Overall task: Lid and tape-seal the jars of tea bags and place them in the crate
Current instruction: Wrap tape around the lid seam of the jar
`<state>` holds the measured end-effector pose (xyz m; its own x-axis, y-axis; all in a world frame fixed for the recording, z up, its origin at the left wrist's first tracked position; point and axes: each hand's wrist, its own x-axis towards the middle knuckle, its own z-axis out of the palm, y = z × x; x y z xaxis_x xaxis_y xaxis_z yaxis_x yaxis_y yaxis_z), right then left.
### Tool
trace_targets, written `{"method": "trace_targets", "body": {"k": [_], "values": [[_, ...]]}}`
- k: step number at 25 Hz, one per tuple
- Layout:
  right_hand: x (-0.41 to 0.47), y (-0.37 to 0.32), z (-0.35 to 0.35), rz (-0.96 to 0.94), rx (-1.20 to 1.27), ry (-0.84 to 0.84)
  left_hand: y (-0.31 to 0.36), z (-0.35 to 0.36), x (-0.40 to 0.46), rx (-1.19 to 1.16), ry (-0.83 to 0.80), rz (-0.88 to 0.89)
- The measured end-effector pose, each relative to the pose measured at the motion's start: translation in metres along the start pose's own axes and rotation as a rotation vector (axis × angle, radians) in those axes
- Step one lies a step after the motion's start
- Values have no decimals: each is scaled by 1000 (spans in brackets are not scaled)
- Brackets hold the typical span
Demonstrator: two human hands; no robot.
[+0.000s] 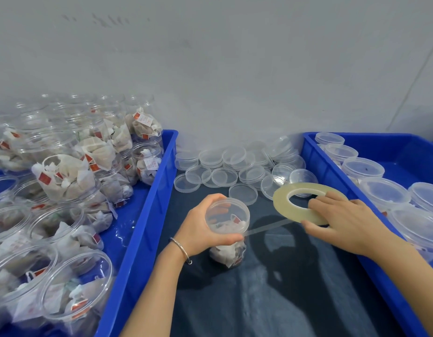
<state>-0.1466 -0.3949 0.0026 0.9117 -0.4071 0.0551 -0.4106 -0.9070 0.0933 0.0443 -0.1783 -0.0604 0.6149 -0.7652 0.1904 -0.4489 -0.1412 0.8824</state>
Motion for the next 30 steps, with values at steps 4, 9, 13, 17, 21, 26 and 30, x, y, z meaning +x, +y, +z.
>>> {"method": "trace_targets", "body": {"k": [4, 9, 13, 17, 21, 26, 30], "values": [[28, -8, 14, 86, 62, 45, 4, -2, -3, -50, -55, -16], [63, -24, 22, 77, 80, 42, 6, -3, -3, -71, -93, -15], [76, -45, 30, 67, 161, 14, 6, -5, -3, -74, -125, -4], [80, -65, 34, 45, 237, 120, 8, -10, -1, -52, -182, -9], [80, -71, 33, 13, 239, 136, 9, -13, 1, 36, -222, -6], [77, -72, 31, 26, 245, 128, 14, -22, -7, -96, -181, -80], [74, -67, 29, 41, 221, 106, 30, -22, -16, 79, -205, -61]]}}
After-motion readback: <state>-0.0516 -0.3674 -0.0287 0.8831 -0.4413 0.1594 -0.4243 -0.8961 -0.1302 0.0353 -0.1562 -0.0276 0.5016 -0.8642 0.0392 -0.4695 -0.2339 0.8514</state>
